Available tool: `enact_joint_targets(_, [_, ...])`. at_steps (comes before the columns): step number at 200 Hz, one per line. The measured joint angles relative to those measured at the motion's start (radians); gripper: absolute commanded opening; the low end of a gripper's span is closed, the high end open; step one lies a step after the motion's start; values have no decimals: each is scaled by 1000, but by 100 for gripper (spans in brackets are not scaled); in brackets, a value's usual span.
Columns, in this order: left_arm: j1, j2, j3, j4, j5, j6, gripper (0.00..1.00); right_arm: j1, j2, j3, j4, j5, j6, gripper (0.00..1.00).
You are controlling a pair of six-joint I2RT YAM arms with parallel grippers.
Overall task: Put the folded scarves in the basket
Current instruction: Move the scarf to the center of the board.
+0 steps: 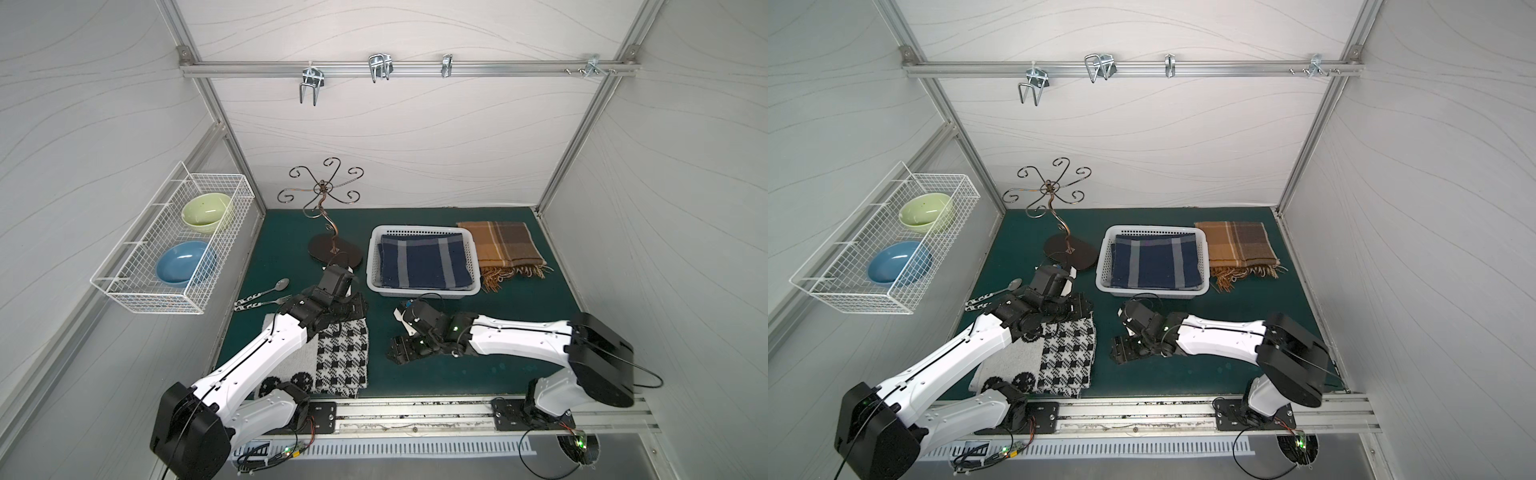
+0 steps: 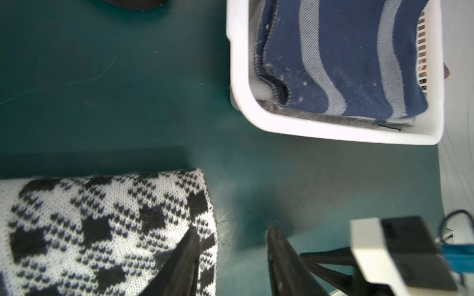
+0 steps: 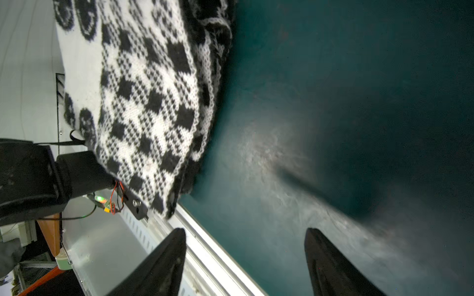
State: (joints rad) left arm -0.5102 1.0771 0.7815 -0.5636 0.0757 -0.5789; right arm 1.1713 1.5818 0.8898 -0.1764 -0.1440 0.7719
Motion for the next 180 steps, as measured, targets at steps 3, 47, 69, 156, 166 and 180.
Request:
enact_joint_targets(3, [1, -3, -3, -1, -2, 0, 46, 2, 14, 8, 11, -1, 2, 76])
enact_joint_targets(47, [45, -10, -10, -33, -21, 9, 46, 18, 190, 99, 163, -26, 53, 77])
enact_joint_targets(69, [70, -10, -10, -42, -34, 18, 46, 22, 261, 135, 198, -36, 72, 77])
enact_joint_targets(156, [92, -7, -10, -60, -33, 30, 46, 50, 406, 192, 404, -74, 159, 14])
enact_joint_targets(166, [92, -8, -10, -61, -32, 30, 45, 50, 405, 169, 422, -71, 162, 5])
enact_joint_targets(180, [93, -9, -10, -61, -31, 29, 45, 46, 398, 145, 455, -67, 169, 0])
